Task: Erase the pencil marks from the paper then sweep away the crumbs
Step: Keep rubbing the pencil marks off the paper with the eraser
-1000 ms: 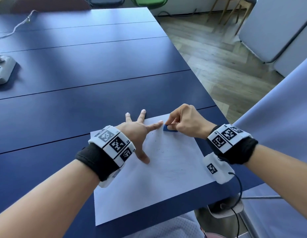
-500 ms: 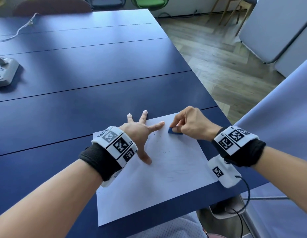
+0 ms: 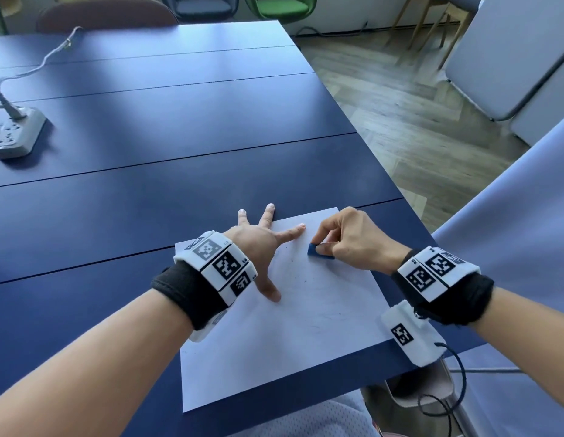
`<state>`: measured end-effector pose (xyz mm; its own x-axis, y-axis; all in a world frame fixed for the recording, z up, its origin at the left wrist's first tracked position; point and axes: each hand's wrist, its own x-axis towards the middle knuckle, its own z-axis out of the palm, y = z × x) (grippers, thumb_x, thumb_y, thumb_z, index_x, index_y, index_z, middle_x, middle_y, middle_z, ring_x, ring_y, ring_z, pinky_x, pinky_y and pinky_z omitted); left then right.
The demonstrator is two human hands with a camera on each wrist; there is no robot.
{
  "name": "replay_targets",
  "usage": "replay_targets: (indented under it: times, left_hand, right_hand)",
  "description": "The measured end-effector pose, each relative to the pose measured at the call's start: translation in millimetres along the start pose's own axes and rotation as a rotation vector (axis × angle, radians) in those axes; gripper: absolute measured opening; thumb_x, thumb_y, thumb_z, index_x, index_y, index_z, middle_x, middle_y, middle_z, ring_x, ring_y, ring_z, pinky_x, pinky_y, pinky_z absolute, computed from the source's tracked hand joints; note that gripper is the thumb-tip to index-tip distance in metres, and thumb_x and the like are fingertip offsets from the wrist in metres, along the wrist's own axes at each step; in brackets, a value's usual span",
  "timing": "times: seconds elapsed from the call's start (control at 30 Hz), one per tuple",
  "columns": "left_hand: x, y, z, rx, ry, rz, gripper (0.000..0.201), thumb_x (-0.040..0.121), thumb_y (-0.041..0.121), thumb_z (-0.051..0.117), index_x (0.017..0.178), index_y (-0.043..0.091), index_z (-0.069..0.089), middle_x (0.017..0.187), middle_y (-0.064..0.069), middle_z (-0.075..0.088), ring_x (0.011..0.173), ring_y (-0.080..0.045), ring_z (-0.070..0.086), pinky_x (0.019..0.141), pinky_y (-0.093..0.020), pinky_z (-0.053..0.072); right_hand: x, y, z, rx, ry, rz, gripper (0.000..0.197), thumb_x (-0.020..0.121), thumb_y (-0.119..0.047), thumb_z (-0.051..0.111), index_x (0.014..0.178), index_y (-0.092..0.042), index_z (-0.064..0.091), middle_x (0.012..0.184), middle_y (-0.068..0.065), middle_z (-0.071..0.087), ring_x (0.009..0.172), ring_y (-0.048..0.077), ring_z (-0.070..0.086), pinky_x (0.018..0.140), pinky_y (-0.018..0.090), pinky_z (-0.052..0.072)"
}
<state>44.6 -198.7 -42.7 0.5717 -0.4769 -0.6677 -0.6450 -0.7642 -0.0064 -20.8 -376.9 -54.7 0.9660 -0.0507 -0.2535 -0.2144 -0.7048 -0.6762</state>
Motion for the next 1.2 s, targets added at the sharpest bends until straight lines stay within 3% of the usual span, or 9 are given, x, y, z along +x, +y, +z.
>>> replay_targets:
  times: [0.13,0.3,0.43,0.6,0.7,0.77,0.83,0.93,1.2]
  left_hand:
    - [0.2,0.9,-1.3,-0.004,0.005,-0.001,0.131,0.063,0.058,0.084,0.144,0.057,-0.018,0.159,-0.001,-0.029,0.145,-0.049,-0.011,0.102,-0.06,0.041]
    - [-0.7,2.3,-1.1,0.009,0.007,-0.01,0.131,0.063,0.057,0.084,0.143,0.057,-0.019,0.159,0.0,-0.03,0.145,-0.049,-0.011,0.1,-0.059,0.043]
    - [-0.6,2.3,-0.8,0.012,0.015,-0.004,0.131,0.062,0.057,0.085,0.143,0.058,-0.019,0.159,-0.001,-0.029,0.145,-0.049,-0.01,0.1,-0.059,0.044]
    - [-1.1,2.8,-0.9,0.052,0.017,-0.014,0.132,0.061,0.06,0.084,0.144,0.056,-0.018,0.16,-0.001,-0.028,0.146,-0.048,-0.009,0.1,-0.058,0.044]
    - [0.5,6.3,-3.5,0.14,0.058,0.04,0.135,0.059,0.06,0.085,0.152,0.045,-0.012,0.16,0.002,-0.026,0.147,-0.043,-0.012,0.099,-0.067,0.038]
    - [4.0,10.6,-7.2,0.188,0.06,0.087,0.138,0.059,0.057,0.087,0.154,0.037,-0.011,0.16,0.0,-0.026,0.147,-0.046,-0.005,0.1,-0.062,0.04]
    - [7.7,14.4,-10.6,0.193,0.04,0.096,0.142,0.056,0.054,0.089,0.151,0.043,-0.016,0.16,-0.003,-0.026,0.144,-0.052,0.004,0.099,-0.059,0.043]
    - [9.9,15.7,-11.8,0.157,-0.001,0.077,0.143,0.056,0.051,0.09,0.146,0.051,-0.021,0.16,-0.001,-0.027,0.143,-0.055,-0.001,0.1,-0.063,0.041]
    - [10.9,11.9,-11.3,0.148,0.025,0.056,0.14,0.054,0.058,0.088,0.142,0.06,-0.021,0.159,0.003,-0.03,0.143,-0.052,-0.012,0.103,-0.052,0.04]
  right_hand:
    - [9.8,3.5,-10.0,0.033,0.089,0.043,0.01,0.078,-0.006,0.071,0.079,-0.014,0.075,0.067,0.003,0.068,0.052,0.004,0.057,0.046,0.007,0.038]
    - [0.9,2.6,-4.9,-0.014,0.0,0.021,0.009,0.078,-0.006,0.071,0.081,-0.013,0.075,0.062,-0.002,0.065,0.046,-0.002,0.054,0.045,0.006,0.037]
    - [7.0,7.7,-13.3,0.044,0.132,0.071,0.005,0.079,-0.008,0.071,0.08,-0.012,0.074,0.062,-0.003,0.066,0.044,-0.004,0.054,0.044,0.007,0.038]
    - [-3.7,2.3,-0.6,-0.002,0.027,0.035,0.008,0.079,-0.008,0.07,0.081,-0.014,0.075,0.065,-0.001,0.065,0.054,0.004,0.056,0.045,0.006,0.037]
    - [0.5,6.2,-6.2,0.009,0.07,0.066,0.006,0.079,-0.01,0.07,0.082,-0.014,0.074,0.064,-0.003,0.065,0.054,0.004,0.057,0.046,0.008,0.038]
    - [0.1,10.7,-8.0,0.034,0.132,0.098,0.003,0.08,-0.012,0.071,0.081,-0.014,0.072,0.064,-0.003,0.066,0.055,0.005,0.059,0.05,0.012,0.04]
    - [-2.2,14.3,-7.1,0.033,0.19,0.111,0.002,0.079,-0.017,0.072,0.08,-0.016,0.071,0.066,0.0,0.067,0.061,0.01,0.062,0.056,0.018,0.042]
    - [-4.8,16.6,-4.9,0.017,0.233,0.12,0.007,0.08,-0.023,0.072,0.082,-0.017,0.07,0.07,0.003,0.068,0.067,0.014,0.064,0.059,0.022,0.044]
    - [-9.8,9.1,5.0,-0.084,0.103,0.011,0.006,0.081,-0.02,0.069,0.085,-0.018,0.066,0.07,0.0,0.066,0.066,0.014,0.062,0.066,0.027,0.051]
